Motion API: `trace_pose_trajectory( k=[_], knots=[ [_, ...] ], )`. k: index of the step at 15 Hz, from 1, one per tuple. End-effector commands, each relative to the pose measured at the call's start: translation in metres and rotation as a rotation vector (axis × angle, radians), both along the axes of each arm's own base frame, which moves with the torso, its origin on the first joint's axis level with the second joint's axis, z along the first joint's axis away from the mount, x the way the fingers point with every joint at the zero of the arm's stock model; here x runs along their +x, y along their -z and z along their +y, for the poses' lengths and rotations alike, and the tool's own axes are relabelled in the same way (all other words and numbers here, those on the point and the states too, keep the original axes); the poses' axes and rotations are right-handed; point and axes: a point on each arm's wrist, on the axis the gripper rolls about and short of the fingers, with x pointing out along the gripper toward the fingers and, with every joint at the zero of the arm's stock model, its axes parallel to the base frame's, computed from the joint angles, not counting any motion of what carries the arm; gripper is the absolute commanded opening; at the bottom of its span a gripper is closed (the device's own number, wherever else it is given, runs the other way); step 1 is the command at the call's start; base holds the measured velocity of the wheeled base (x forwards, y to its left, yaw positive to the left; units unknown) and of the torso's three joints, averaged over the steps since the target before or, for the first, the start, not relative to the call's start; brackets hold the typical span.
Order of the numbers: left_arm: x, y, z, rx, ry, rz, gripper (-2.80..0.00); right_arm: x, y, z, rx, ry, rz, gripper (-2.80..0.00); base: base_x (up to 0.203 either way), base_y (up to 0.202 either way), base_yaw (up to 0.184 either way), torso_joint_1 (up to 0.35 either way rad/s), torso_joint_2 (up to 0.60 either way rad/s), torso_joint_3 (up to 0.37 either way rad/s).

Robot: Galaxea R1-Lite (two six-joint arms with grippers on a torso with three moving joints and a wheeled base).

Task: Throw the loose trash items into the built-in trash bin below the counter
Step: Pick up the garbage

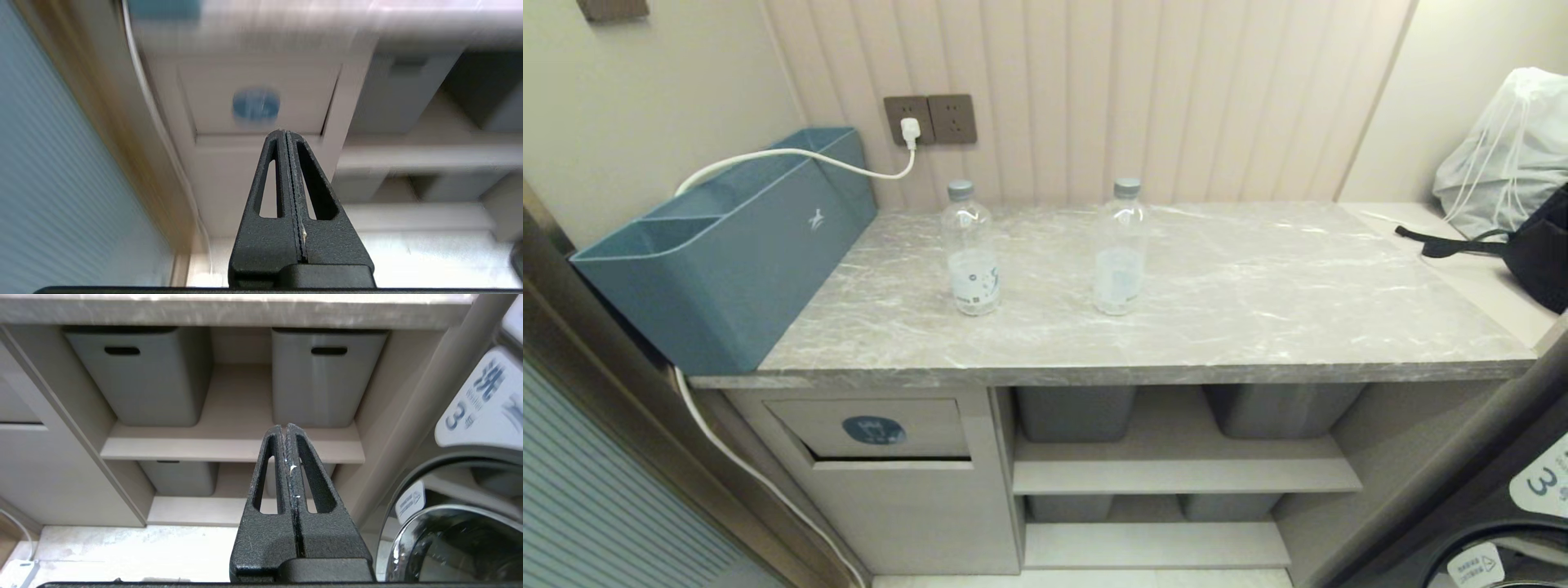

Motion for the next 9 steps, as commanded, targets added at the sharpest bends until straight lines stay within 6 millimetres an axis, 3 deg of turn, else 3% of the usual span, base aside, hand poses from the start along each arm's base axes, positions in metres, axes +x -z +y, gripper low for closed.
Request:
trace_pose_trajectory(
  k=[1,3,4,5,7,8,9],
  knots=[
    [0.0,-0.022,0.0,0.001,0.008,-0.021,-2.8,0.0,0.0,0.0,-0.002,-0.002,0.002,-2.8,0.0,0.0,0.0,0.144,-0.31,-0.163],
    [0.014,-0.066,-0.001,-0.014,0.085,0.008,-2.8,0.0,0.0,0.0,-0.008,-0.005,0.002,-2.8,0.0,0.0,0.0,0.069,-0.14,-0.077],
    [0.033,-0.09,-0.003,-0.03,0.135,0.057,-2.8,0.0,0.0,0.0,-0.008,-0.005,0.002,-2.8,0.0,0.0,0.0,0.022,-0.06,-0.031],
    [0.06,-0.111,-0.006,-0.052,0.191,0.121,-2.8,0.0,0.0,0.0,-0.016,-0.006,0.002,-2.8,0.0,0.0,0.0,0.017,-0.03,-0.02],
    [0.121,-0.134,-0.016,-0.098,0.303,0.23,-2.8,0.0,0.0,0.0,-0.016,-0.006,0.002,-2.8,0.0,0.0,0.0,0.0,0.0,0.0],
    [0.154,-0.137,-0.023,-0.113,0.354,0.281,0.0,0.0,0.0,0.0,-0.009,-0.005,0.002,-2.8,0.0,0.0,0.0,0.0,0.0,0.0],
    [0.184,-0.134,-0.03,-0.118,0.394,0.318,0.0,0.0,0.0,0.0,-0.007,-0.003,0.002,-2.8,0.0,0.0,0.0,0.0,0.0,0.0]
  ],
)
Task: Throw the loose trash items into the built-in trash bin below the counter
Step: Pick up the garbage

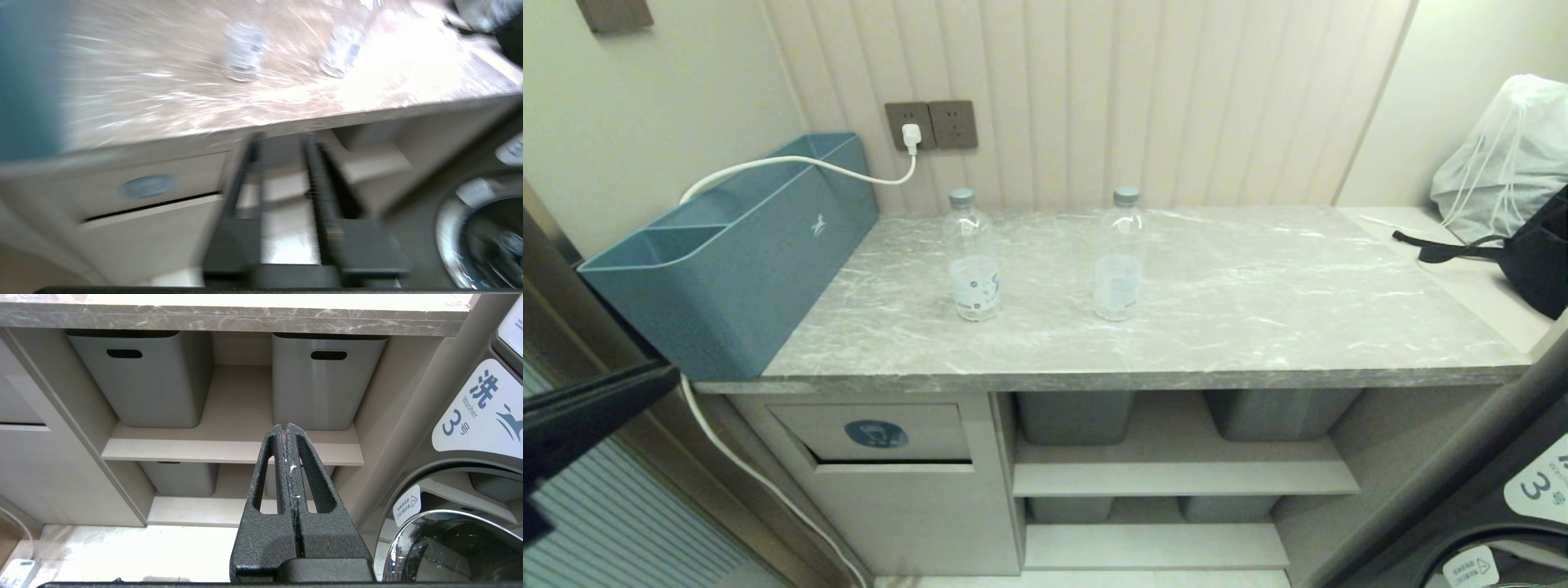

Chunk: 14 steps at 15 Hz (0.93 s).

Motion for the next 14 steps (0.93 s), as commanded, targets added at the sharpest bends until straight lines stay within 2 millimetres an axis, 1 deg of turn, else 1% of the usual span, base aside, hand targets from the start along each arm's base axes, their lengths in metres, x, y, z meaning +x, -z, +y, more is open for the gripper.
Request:
trace_pose_trajectory(
  k=[1,3,6,8,9,11,14],
  knots=[
    [0.086,0.027,-0.018,0.027,0.054,0.206,0.0,0.0,0.0,0.0,0.002,0.0,0.0,-2.8,0.0,0.0,0.0,0.0,0.0,0.0],
    [0.135,0.039,-0.037,0.03,0.123,0.198,0.0,0.0,0.0,0.0,-0.009,-0.001,-0.002,-2.8,0.0,0.0,0.0,0.0,0.0,0.0],
    [0.196,0.06,-0.061,0.103,0.147,0.128,0.0,0.0,0.0,0.0,-0.012,-0.002,0.0,-2.8,0.0,0.0,0.0,0.0,0.0,0.0],
    [0.233,0.058,-0.075,0.147,0.105,0.021,0.0,0.0,0.0,0.0,-0.012,-0.002,-0.002,-2.8,0.0,0.0,0.0,0.0,0.0,0.0],
    [0.245,0.061,-0.079,0.161,0.091,-0.002,0.0,0.0,0.0,0.0,-0.012,-0.002,-0.002,-2.8,0.0,0.0,0.0,0.0,0.0,0.0],
    [0.26,0.069,-0.085,0.17,0.079,-0.033,0.0,0.0,0.0,0.0,-0.012,-0.002,-0.002,-2.8,0.0,0.0,0.0,0.0,0.0,0.0],
    [0.275,0.067,-0.091,0.155,0.079,-0.089,0.0,0.0,0.0,0.0,-0.012,-0.002,-0.002,-2.8,0.0,0.0,0.0,0.0,0.0,0.0]
  ],
)
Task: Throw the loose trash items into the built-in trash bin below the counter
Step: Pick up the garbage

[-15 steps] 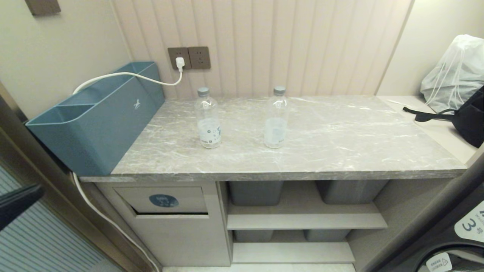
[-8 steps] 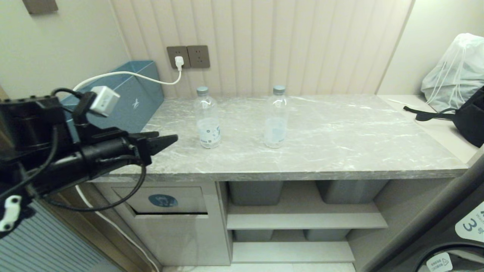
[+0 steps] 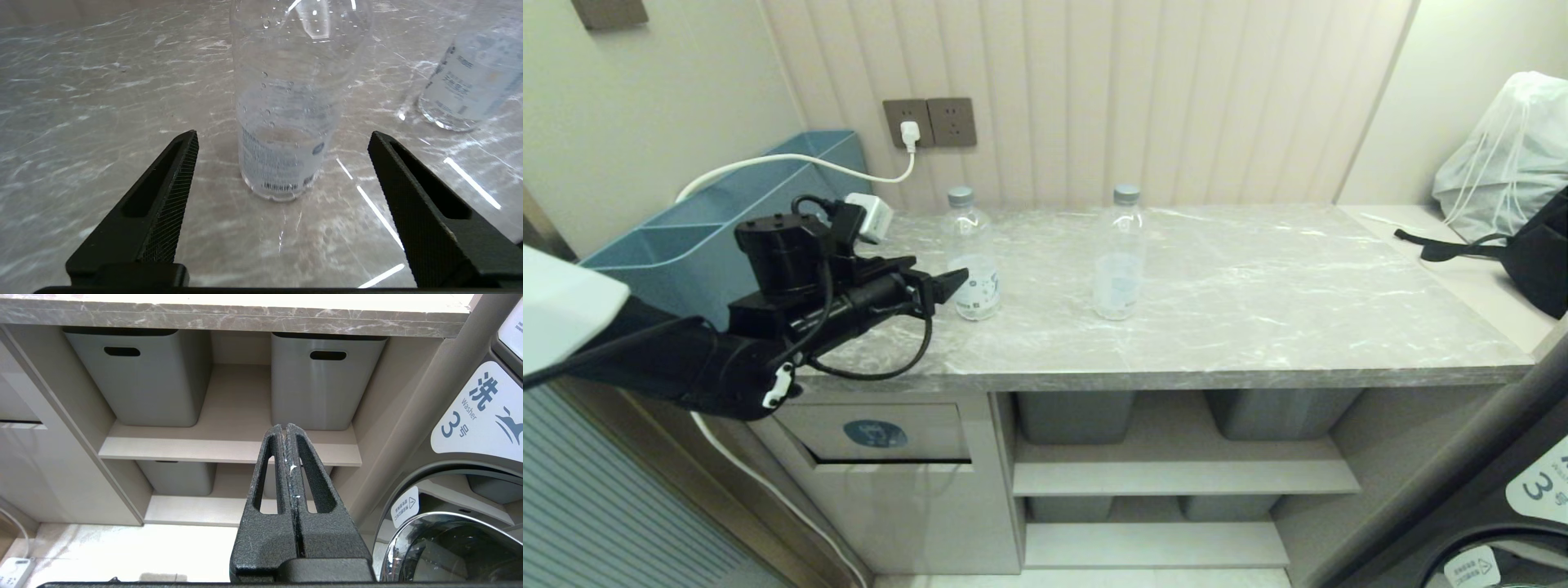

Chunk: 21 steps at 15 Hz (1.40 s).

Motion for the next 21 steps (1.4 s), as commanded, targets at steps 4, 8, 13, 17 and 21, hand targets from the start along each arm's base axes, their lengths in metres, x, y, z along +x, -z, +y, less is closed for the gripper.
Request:
trace_pose_trajectory(
  k=[4,8,13,17,21],
  knots=[
    [0.035,0.008,-0.013,-0.016,0.014,-0.033,0.0,0.0,0.0,0.0,-0.001,-0.001,0.0,-2.8,0.0,0.0,0.0,0.0,0.0,0.0],
    [0.048,0.013,-0.03,-0.042,0.046,-0.044,0.0,0.0,0.0,0.0,-0.001,-0.001,0.0,-2.8,0.0,0.0,0.0,0.0,0.0,0.0],
    [0.064,0.023,-0.038,-0.07,0.05,-0.042,-2.8,0.0,0.0,0.0,-0.001,-0.001,0.0,-2.8,0.0,0.0,0.0,0.0,0.0,0.0],
    [0.066,0.011,-0.039,-0.128,0.048,-0.062,-2.8,0.0,0.0,0.0,0.002,-0.001,0.0,-2.8,0.0,0.0,0.0,0.0,0.0,0.0],
    [0.027,-0.049,-0.029,-0.317,0.051,-0.085,-2.8,0.0,0.0,0.0,0.008,0.001,0.0,-2.8,0.0,0.0,0.0,0.0,0.0,0.0]
  ],
)
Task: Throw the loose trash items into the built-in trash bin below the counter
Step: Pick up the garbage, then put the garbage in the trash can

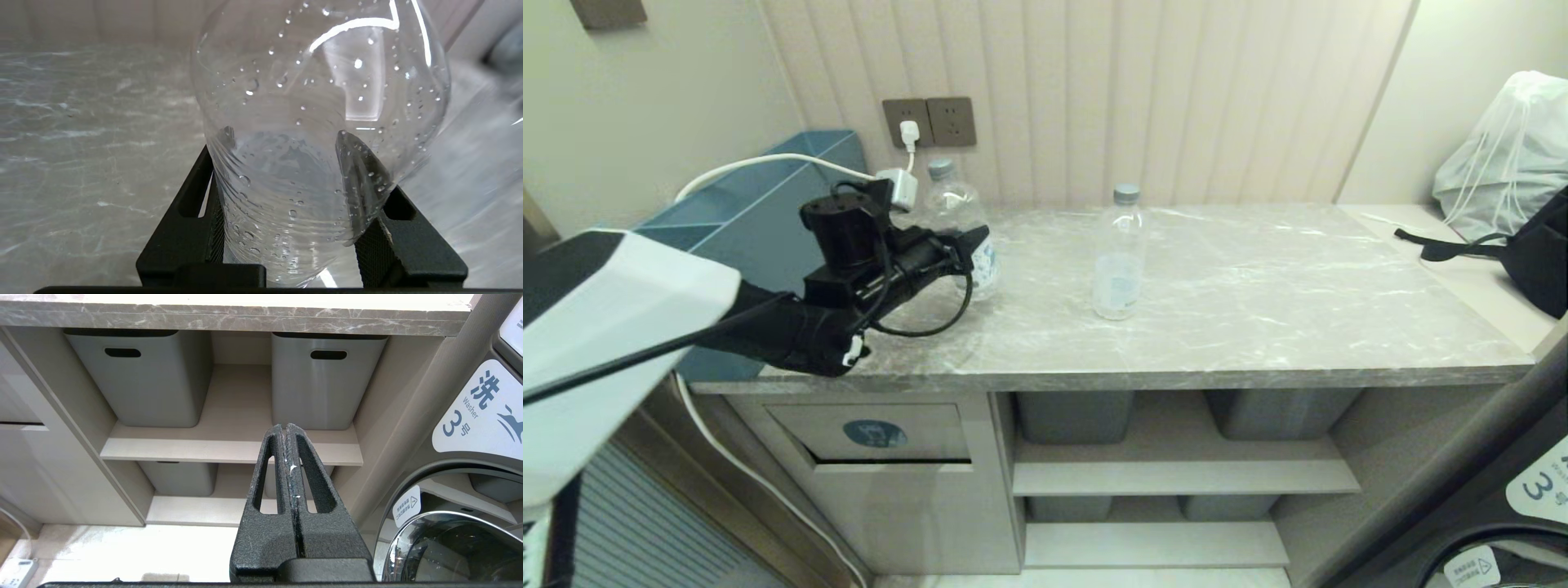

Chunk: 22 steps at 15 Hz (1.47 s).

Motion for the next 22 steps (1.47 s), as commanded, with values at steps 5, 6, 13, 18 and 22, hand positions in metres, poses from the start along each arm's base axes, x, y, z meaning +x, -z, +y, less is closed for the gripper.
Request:
trace_pose_trajectory(
  k=[5,6,13,18,22],
  knots=[
    [-0.122,-0.083,0.031,-0.666,-0.031,0.161,-2.8,0.0,0.0,0.0,0.011,0.001,0.002,-2.8,0.0,0.0,0.0,0.0,0.0,0.0],
    [-0.144,-0.079,0.04,-0.767,-0.059,0.214,-2.8,0.0,0.0,0.0,0.011,0.001,0.0,-2.8,0.0,0.0,0.0,0.0,0.0,0.0],
    [-0.218,-0.011,0.1,-1.21,-0.376,0.464,-2.8,0.0,0.0,0.0,0.01,0.001,0.0,-2.8,0.0,0.0,0.0,-0.129,0.27,0.149],
    [-0.238,0.034,0.111,-1.328,-0.476,0.594,-2.8,0.0,0.0,0.0,0.007,0.001,0.0,-2.8,0.0,0.0,0.0,-0.231,0.52,0.286],
    [-0.227,0.053,0.108,-1.297,-0.528,0.682,-2.8,0.0,0.0,0.0,0.006,0.001,0.0,-2.8,0.0,0.0,0.0,-0.215,0.51,0.287]
  ],
)
